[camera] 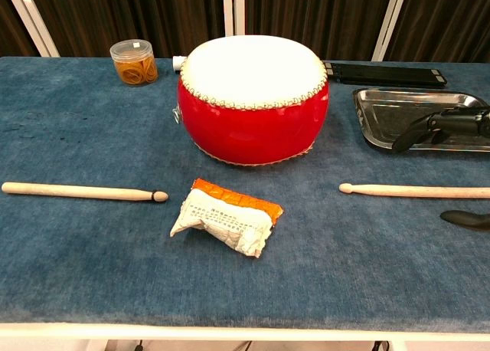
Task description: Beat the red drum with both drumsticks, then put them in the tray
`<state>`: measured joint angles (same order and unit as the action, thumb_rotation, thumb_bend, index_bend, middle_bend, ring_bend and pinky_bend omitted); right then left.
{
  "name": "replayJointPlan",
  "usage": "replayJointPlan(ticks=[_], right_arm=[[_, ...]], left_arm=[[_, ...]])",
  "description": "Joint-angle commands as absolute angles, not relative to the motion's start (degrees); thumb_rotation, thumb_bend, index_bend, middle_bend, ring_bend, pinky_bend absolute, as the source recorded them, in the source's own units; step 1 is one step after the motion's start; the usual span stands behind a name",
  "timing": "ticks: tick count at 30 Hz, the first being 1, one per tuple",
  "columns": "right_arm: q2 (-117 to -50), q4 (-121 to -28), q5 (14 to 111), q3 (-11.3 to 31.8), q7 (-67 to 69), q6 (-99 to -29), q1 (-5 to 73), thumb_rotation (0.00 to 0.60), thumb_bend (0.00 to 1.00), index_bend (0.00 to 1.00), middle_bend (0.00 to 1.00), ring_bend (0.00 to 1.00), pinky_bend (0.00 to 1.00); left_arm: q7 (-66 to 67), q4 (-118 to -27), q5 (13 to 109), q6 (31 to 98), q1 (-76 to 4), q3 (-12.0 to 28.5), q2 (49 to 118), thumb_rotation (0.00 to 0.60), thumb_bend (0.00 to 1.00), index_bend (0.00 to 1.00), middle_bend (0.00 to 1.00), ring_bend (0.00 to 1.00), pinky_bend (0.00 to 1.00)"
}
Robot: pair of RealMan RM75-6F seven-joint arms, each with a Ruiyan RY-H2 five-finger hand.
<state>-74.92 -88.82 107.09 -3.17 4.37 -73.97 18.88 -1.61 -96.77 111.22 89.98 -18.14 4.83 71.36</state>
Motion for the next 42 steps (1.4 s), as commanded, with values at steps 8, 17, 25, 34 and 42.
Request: replayJointPlan(ticks=[8,17,25,34,42], right_arm=[[-74.3,-84.1,105.9,-3.0,8.2,-85.1,14.7,0.600,0.24,0.35,0.33,0.23,0.33],[-68.7,-82.4,103.0,-1.2,8.3,-100.7,6.3,0.600,0.27,0.39,0.35,0.25,0.34],[-67.3,-82.5,100.8,0.7,11.1,-99.6,7.1,0.600,0.26,0.39,0.34,0.25,0.34],[-68.0,-82.1,100.4,1.3,12.0,-96.6,8.7,0.600,0.25,0.37,0.33,0.25,0.34],[-68.6,-81.4,99.6,1.3,12.9,-95.6,8.8,0.600,0.25,0.37,0.32,0.25,0.35]], left_arm=[[1.4,-96.8,105.7,85.2,-18.5,3.5,70.5,0.600,0.20,0.22,0.18,0.14,0.27],[9.7,-99.1,94.3,73.1,-19.2,1.5,69.8,0.600,0.37,0.34,0.23,0.17,0.27],[23.6,-96.5,87.1,64.5,-23.6,3.4,77.1,0.600,0.36,0.33,0.31,0.23,0.30],[38.0,-94.7,76.9,61.3,-25.5,4.3,85.2,0.600,0.30,0.34,0.37,0.29,0.34],[42.2,-91.8,71.7,61.7,-26.7,4.7,90.8,0.600,0.26,0.40,0.42,0.34,0.38]])
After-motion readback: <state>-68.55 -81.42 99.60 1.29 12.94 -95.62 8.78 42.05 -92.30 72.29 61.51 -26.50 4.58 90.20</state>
